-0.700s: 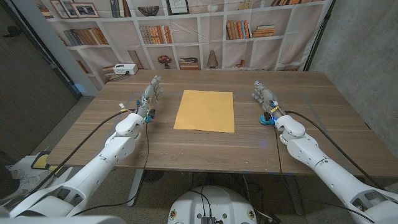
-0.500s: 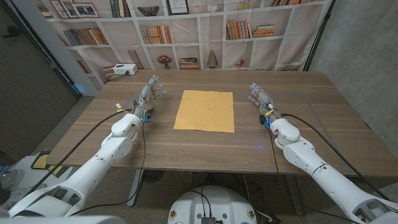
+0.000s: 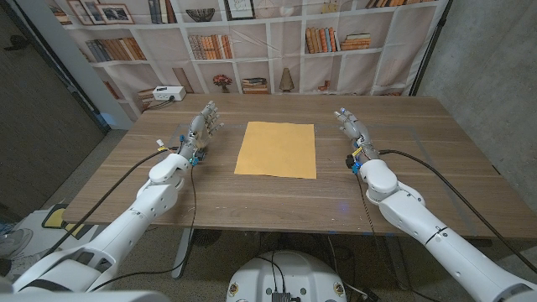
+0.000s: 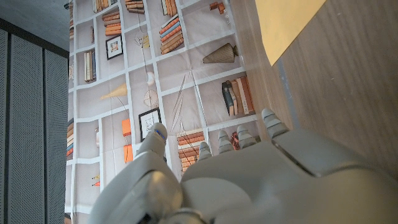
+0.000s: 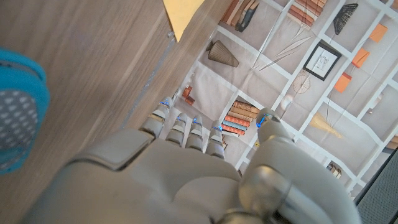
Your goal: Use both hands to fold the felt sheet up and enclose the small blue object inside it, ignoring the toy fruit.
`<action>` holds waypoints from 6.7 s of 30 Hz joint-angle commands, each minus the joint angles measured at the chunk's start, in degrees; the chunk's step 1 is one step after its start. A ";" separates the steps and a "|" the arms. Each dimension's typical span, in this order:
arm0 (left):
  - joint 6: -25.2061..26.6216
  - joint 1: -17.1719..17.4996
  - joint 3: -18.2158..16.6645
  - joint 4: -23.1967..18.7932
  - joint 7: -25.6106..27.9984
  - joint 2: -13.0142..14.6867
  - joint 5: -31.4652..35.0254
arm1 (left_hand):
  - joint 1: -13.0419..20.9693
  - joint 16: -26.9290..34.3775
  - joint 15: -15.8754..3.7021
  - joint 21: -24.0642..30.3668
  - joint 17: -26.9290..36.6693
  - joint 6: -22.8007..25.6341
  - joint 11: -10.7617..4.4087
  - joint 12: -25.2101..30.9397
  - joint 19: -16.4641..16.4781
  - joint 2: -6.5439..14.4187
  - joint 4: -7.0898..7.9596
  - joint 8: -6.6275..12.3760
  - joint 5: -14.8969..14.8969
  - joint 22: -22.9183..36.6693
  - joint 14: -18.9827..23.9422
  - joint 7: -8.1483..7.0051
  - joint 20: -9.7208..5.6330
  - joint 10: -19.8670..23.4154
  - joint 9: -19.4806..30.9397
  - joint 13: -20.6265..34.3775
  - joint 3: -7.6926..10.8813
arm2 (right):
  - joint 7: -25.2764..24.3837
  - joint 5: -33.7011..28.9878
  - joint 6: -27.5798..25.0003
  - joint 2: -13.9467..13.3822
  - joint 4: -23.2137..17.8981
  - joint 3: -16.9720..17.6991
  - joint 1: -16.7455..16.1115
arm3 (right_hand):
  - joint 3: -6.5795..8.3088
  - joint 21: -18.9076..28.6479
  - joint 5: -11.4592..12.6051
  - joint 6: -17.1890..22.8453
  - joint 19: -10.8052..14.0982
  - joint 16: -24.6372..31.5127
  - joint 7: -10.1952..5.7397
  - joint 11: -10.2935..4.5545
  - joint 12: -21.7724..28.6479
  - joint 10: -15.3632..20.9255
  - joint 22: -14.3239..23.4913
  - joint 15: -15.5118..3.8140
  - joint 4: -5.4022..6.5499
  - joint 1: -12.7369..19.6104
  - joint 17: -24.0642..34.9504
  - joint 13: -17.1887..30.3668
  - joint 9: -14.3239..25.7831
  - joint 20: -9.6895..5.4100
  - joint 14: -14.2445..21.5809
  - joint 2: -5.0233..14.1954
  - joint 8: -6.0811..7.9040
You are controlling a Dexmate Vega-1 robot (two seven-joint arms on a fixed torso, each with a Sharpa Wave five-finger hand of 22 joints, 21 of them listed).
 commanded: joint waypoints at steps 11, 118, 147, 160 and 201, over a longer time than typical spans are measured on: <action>0.39 -1.82 0.86 2.07 -3.89 -0.87 -0.25 | 0.18 0.65 0.27 0.63 0.09 2.48 1.02 0.28 1.40 0.27 0.19 0.49 0.43 0.26 1.28 1.08 0.98 0.61 0.20 0.34 0.27 | -8.93 -17.14 -38.20 -8.18 -20.03 -4.46 -3.31 | 0.24 -0.15 0.23 -1.03 -0.83 -0.30 0.09 -0.46 -0.66 -1.28 0.13 -0.17 -0.72 2.11 0.29 0.45 0.28 -0.83 -1.63 -0.08 -0.29; 1.29 -2.31 0.61 0.73 -3.59 -0.76 -0.38 | -1.42 0.47 1.27 0.71 0.31 2.31 1.63 0.06 1.45 0.27 1.22 -0.56 0.13 0.60 1.22 1.03 1.73 -0.10 0.36 0.58 -0.04 | -36.90 52.23 -76.30 -20.57 -15.03 -62.78 57.29 | -6.85 0.73 5.23 -9.58 4.60 0.88 -3.98 -0.19 1.06 -11.64 0.15 0.90 0.50 7.95 0.63 1.63 0.77 3.26 -3.39 -4.44 1.25; 2.27 -2.26 0.64 -0.56 -3.06 0.01 -0.15 | -1.92 0.46 1.26 0.76 0.31 2.21 1.88 0.08 1.58 0.25 1.49 -0.59 0.09 0.63 1.26 0.91 1.74 -0.10 0.35 0.59 -0.13 | -20.01 20.08 -72.85 -20.49 -15.10 -47.60 38.87 | -5.91 11.81 3.89 22.37 38.14 19.45 -6.87 -5.60 9.05 16.01 1.94 -12.65 -1.19 29.50 10.57 3.38 1.55 -10.09 35.52 5.24 7.93; 2.07 -2.86 0.79 0.54 -3.67 -0.41 -0.25 | -2.12 0.43 1.30 0.72 0.31 1.92 1.85 0.08 1.49 0.22 1.60 -0.69 0.06 0.64 1.19 0.81 1.75 -0.13 0.35 0.59 -0.17 | -16.52 -4.83 -62.64 -22.14 -19.09 -38.54 25.96 | 1.63 19.97 1.74 38.93 41.00 22.84 4.10 -2.03 18.26 31.40 4.38 -17.03 -1.31 46.59 18.56 8.43 3.69 -18.06 47.77 8.50 16.70; 1.24 1.38 -0.58 -4.02 -1.00 0.92 -0.58 | -2.75 0.39 1.34 0.66 0.31 1.96 1.95 0.10 1.35 0.20 1.93 -0.61 0.03 0.66 0.99 1.03 1.74 -0.15 0.34 0.59 -0.26 | 16.00 -46.40 -33.15 -10.17 -10.28 -31.22 25.41 | -1.95 29.48 1.85 42.13 38.17 18.85 4.70 -2.00 20.68 33.57 7.79 -17.18 0.39 54.58 22.33 10.78 4.16 -19.76 52.49 6.48 16.24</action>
